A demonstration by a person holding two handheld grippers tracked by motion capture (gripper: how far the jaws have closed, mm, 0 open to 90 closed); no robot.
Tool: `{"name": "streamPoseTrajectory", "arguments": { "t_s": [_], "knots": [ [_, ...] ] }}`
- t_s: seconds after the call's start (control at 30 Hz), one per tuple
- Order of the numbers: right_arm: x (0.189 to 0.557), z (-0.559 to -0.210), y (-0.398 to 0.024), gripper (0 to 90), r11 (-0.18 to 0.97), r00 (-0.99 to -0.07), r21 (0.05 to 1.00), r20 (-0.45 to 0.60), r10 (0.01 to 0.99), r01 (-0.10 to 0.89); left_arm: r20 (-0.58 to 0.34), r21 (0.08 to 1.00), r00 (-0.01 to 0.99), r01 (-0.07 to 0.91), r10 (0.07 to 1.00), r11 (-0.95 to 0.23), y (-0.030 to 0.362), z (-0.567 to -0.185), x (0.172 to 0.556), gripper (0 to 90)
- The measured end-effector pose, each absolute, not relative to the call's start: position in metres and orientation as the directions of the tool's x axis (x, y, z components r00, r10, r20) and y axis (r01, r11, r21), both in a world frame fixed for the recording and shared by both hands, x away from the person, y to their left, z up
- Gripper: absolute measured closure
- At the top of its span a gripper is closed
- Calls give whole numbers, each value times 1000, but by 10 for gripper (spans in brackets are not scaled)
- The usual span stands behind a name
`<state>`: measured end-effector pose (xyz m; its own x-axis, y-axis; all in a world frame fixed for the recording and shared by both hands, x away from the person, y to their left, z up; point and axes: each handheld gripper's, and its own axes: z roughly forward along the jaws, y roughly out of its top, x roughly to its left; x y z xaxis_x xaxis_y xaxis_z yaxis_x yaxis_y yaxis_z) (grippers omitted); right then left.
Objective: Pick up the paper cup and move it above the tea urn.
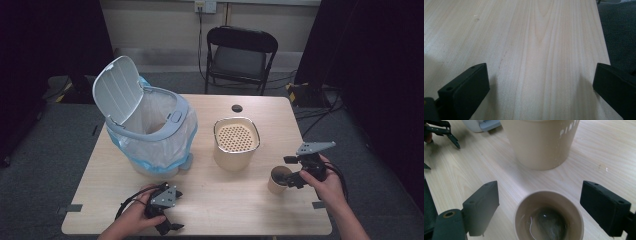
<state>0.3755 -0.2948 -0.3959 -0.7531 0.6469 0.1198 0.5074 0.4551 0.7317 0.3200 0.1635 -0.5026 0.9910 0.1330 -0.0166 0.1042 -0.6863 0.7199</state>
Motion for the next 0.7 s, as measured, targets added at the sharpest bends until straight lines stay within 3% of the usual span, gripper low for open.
{"name": "streamPoseTrajectory", "arguments": {
  "t_s": [0.7],
  "knots": [
    [368, -421, -315, 148, 404, -735, 758, 142, 663, 511, -16, 720, 991, 105, 135, -686, 163, -503, 320, 0]
  ]
}}
